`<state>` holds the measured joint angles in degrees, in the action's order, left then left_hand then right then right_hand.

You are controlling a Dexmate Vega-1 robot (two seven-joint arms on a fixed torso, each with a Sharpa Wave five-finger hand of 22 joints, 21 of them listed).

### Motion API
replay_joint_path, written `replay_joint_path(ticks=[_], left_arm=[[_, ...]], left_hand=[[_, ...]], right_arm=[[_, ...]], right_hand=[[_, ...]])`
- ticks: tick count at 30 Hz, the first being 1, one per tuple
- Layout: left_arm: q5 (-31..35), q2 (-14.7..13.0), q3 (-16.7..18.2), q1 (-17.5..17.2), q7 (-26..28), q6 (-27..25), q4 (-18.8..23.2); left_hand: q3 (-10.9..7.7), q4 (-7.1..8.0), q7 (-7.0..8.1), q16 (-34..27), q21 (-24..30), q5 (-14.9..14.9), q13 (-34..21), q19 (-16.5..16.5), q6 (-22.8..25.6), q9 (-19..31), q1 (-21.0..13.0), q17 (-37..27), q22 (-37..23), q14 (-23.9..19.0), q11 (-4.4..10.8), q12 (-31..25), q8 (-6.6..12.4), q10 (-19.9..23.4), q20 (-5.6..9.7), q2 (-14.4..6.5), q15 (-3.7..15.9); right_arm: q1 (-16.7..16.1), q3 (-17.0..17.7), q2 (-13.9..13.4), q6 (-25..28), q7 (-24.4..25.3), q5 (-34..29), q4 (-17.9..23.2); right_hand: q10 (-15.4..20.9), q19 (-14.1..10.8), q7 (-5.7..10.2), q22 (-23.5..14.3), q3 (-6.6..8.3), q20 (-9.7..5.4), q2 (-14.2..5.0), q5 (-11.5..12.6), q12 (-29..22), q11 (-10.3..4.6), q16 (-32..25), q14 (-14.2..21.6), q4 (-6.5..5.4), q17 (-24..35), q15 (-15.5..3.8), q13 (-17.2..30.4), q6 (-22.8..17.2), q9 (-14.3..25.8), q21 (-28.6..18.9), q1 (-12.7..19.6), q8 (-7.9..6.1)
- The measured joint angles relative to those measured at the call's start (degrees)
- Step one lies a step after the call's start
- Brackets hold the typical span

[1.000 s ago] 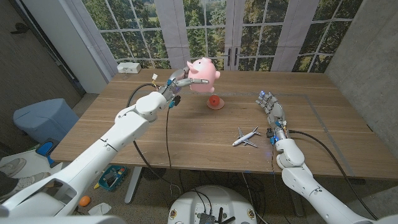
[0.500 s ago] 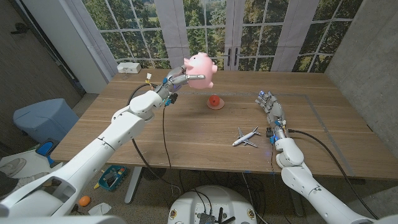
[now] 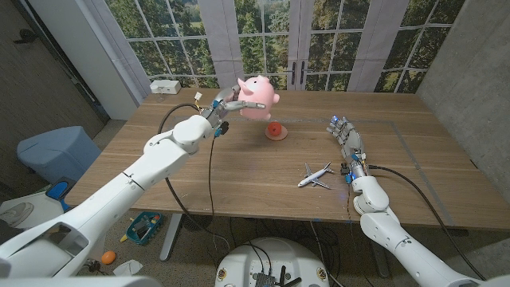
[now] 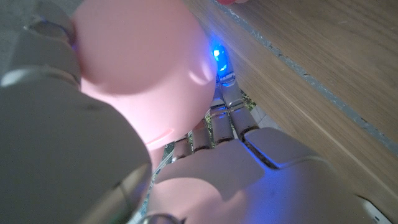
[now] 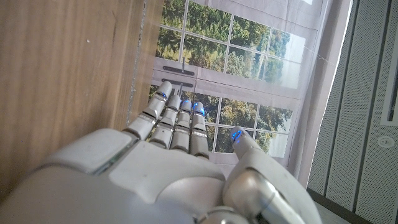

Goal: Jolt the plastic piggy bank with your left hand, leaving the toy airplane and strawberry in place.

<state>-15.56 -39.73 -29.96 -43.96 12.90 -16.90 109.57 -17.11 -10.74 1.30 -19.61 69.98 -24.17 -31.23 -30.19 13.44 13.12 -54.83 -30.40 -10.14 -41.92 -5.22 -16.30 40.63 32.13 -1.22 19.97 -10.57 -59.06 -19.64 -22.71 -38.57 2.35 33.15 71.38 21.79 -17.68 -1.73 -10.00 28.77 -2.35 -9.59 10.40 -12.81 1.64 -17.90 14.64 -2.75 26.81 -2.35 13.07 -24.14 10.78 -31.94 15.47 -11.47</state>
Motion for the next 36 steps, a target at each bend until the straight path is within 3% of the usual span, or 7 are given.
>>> replay_joint_path(ticks=[9, 13, 15, 17, 20, 28, 36], left_arm=[[12.24, 0.95, -4.98, 1.84, 7.97, -13.81, 3.78], [18.30, 2.65, -7.79, 2.66, 11.85, -20.55, 4.65], [18.30, 3.25, -8.39, 2.78, 11.85, -20.55, 4.69], [22.81, 4.73, -9.53, 2.96, 15.34, -25.18, 4.63], [26.06, 6.62, -10.24, 2.93, 18.56, -28.06, 4.03], [31.56, 10.91, -10.35, 1.49, 26.51, -30.24, 2.37], [34.01, 13.12, -10.01, 0.58, 29.49, -30.81, 1.67]], left_hand=[[0.00, 0.00, 0.00, 0.22, 0.00, 0.00, -0.47, 0.01, 0.00, 0.00, 0.00, -0.14, 0.00, -0.03, 0.00, 0.19, 0.00, 0.00, 0.00, 0.00, 0.02], [0.00, 0.00, 0.00, 0.25, 0.38, 0.01, -0.47, 0.01, 0.00, 0.00, 0.00, -0.07, 0.00, -0.18, 0.00, 0.21, 0.00, 0.01, 0.00, 0.00, 0.01], [0.00, 0.00, -0.01, 0.10, 0.38, 0.01, -0.48, 0.01, 0.01, 0.00, 0.00, -0.05, -0.01, -0.18, 0.00, 0.22, 0.00, 0.01, -0.01, 0.00, 0.01], [0.00, 0.00, -0.30, 0.10, 0.38, 0.01, -0.49, 0.01, 0.30, 0.00, 0.00, -0.08, -0.01, -0.18, 0.00, 0.22, 0.00, 0.02, -0.01, 0.00, 0.00], [0.00, 0.00, -0.30, 0.10, 0.38, 0.02, -0.52, 0.01, 0.30, 0.00, 0.00, -0.20, 0.00, -0.19, -0.01, 0.23, 0.00, 0.02, -0.01, 0.00, 0.00], [0.00, 0.00, -0.31, 0.10, 0.60, 0.07, -0.85, 0.11, 0.31, 0.00, 0.00, -0.28, -0.01, -0.21, -0.11, 0.62, 0.00, 0.14, -0.10, 0.00, -0.01], [0.00, 0.00, -0.31, 0.11, 0.60, 0.23, -1.17, 0.11, 0.31, 0.00, 0.00, -0.29, -0.01, -0.25, -0.10, 0.79, 0.00, 0.15, -0.11, 0.00, -0.05]], right_arm=[[0.03, -0.04, 0.03, 0.00, -0.06, 0.07, -0.13], [0.03, -0.04, 0.04, 0.00, -0.06, 0.07, -0.13], [0.03, -0.04, 0.04, 0.00, -0.06, 0.07, -0.13], [0.03, -0.04, 0.05, 0.00, -0.06, 0.07, -0.13], [0.03, -0.04, 0.05, -0.03, -0.07, 0.08, -0.13], [0.04, -0.01, 0.05, -0.29, -0.44, 0.24, -0.32], [0.18, 0.04, 0.10, -0.56, -0.85, 0.53, -0.69]], right_hand=[[0.00, -0.35, 0.00, 0.00, 0.00, -0.30, 0.00, 0.00, 0.00, 0.00, 0.00, 0.00, 0.00, 0.00, 0.00, 0.00, 0.00, 0.00, 0.00, 0.00, 0.00], [0.00, -0.75, 0.00, 0.00, 0.00, 0.09, 0.00, 0.00, 0.00, 0.00, 0.00, 0.00, -0.01, 0.01, 0.00, 0.00, 0.00, 0.00, 0.00, 0.00, 0.00], [0.00, -0.75, 0.00, 0.00, 0.00, 0.09, 0.00, 0.00, 0.00, 0.00, 0.00, 0.00, -0.01, 0.01, 0.00, 0.00, 0.00, 0.00, 0.00, 0.00, 0.00], [0.00, -0.75, 0.00, 0.01, 0.00, 0.09, 0.00, 0.00, 0.00, 0.00, 0.00, 0.00, -0.01, 0.01, 0.00, 0.00, 0.00, 0.00, 0.00, 0.00, 0.00], [0.00, -0.74, 0.00, 0.01, 0.01, 0.09, 0.00, 0.00, 0.00, 0.00, 0.00, 0.00, -0.01, 0.01, 0.00, 0.00, 0.00, 0.00, 0.00, 0.00, 0.00], [0.00, -0.74, 0.00, 0.01, 0.01, 0.09, 0.00, 0.00, 0.00, 0.00, 0.00, 0.00, -0.01, 0.01, 0.00, 0.00, 0.00, 0.00, 0.45, 0.00, 0.00], [0.00, -0.74, 0.00, 0.01, 0.01, 0.09, 0.00, 0.00, 0.00, 0.00, 0.00, 0.00, -0.01, 0.02, 0.00, 0.00, 0.00, 0.00, 0.45, 0.00, 0.00]])
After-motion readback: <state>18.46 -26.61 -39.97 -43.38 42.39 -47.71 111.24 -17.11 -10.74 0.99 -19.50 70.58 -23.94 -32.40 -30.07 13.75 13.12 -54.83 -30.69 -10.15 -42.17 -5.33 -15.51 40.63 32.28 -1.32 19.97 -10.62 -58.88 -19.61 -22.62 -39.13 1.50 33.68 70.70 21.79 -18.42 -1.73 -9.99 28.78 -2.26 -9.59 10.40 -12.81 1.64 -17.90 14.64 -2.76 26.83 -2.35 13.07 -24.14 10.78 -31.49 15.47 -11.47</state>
